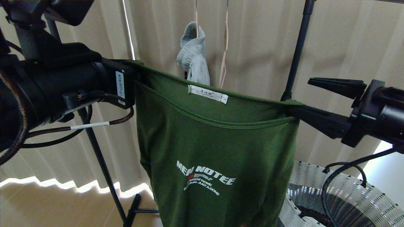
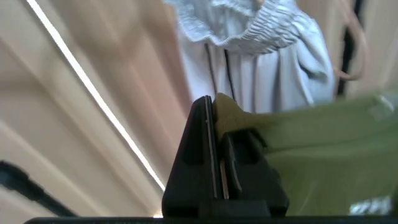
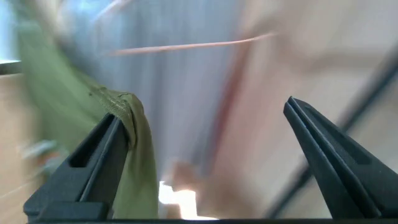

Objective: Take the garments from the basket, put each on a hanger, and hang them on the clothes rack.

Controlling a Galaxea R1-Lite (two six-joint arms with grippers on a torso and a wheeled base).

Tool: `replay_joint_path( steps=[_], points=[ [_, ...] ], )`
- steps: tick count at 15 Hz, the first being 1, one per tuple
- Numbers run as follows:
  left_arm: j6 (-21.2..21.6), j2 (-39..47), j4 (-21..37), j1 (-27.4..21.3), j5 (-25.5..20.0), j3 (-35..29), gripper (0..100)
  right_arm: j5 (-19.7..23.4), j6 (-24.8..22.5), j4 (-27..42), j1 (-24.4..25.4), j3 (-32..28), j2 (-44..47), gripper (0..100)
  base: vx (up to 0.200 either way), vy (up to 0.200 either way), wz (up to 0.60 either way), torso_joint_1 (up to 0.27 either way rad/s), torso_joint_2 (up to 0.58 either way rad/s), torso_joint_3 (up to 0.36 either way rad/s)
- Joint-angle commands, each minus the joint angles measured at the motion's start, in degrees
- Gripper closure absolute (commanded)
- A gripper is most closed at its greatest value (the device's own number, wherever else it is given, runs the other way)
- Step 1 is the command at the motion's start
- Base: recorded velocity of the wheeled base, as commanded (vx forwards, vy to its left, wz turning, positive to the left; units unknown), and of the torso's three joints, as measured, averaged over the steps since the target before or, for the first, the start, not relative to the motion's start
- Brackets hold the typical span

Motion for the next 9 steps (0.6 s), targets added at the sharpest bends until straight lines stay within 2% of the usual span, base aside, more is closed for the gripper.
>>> replay_joint_path(
  steps=[1, 6, 9],
  points=[
    [0.0, 2.6, -1.8, 1.1, 1.3, -0.6, 100, 2.7, 1.2, -0.1, 0.3, 2.4, -4.1, 0, 0.0, 0.0, 0.0, 0.0, 0.0, 0.0],
    [0.0, 2.4, -1.9, 1.9, 1.5, -0.1, 100, 3.0, 4.3, -0.1, 0.3, 2.6, -5.2, 0, 0.0, 0.0, 0.0, 0.0, 0.0, 0.0],
    [0.2, 1.4, -1.6, 2.0, 1.6, 1.2, 100, 2.3, 4.1, 0.2, -0.4, 3.4, -5.2, 0, 0.0, 0.0, 0.0, 0.0, 0.0, 0.0]
  ],
)
